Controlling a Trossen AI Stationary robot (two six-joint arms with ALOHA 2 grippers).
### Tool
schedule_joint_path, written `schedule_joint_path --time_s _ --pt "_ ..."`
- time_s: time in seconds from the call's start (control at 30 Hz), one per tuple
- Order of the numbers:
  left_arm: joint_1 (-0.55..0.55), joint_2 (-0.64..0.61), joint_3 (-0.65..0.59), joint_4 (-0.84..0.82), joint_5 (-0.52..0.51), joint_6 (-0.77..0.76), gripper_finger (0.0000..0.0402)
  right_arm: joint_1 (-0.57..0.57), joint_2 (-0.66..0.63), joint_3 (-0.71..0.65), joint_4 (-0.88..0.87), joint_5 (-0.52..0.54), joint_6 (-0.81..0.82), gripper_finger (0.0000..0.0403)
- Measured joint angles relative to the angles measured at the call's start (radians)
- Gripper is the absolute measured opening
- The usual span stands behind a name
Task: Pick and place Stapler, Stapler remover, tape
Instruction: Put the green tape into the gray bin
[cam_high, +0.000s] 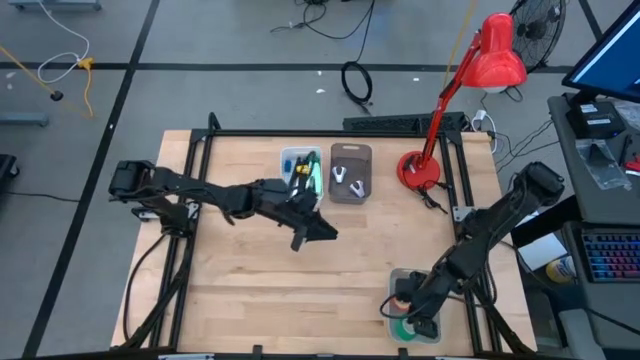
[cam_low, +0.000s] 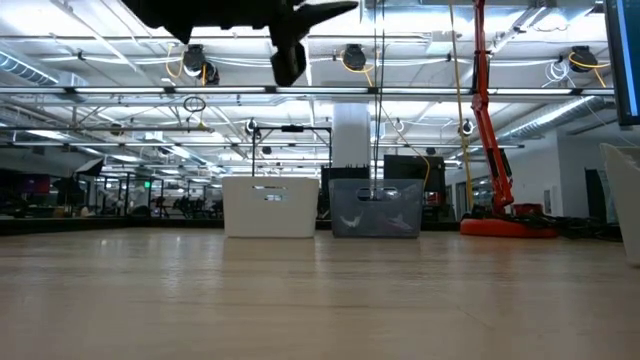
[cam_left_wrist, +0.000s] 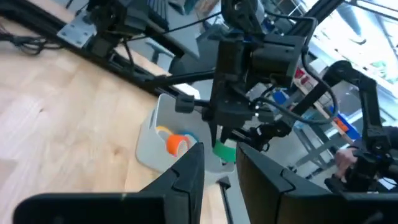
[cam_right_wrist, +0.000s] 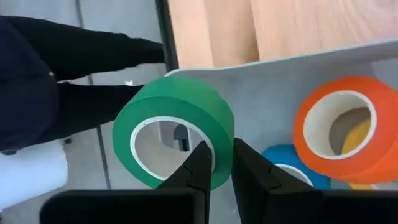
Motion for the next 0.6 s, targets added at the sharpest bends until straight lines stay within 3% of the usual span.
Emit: schedule_joint_path --time_s 0.43,0.6 --pt "-0.051 -0.279 -0.237 0.006 -0.131 0.000 0.0094 -0.008 0.104 0.000 -0.079 0.031 0.170 0.0030" --pt "-0.053 -0.327 -0.275 0.004 -0.139 0.005 0.0094 -0.008 0.104 0.000 -0.091 0.024 0.245 0.0030"
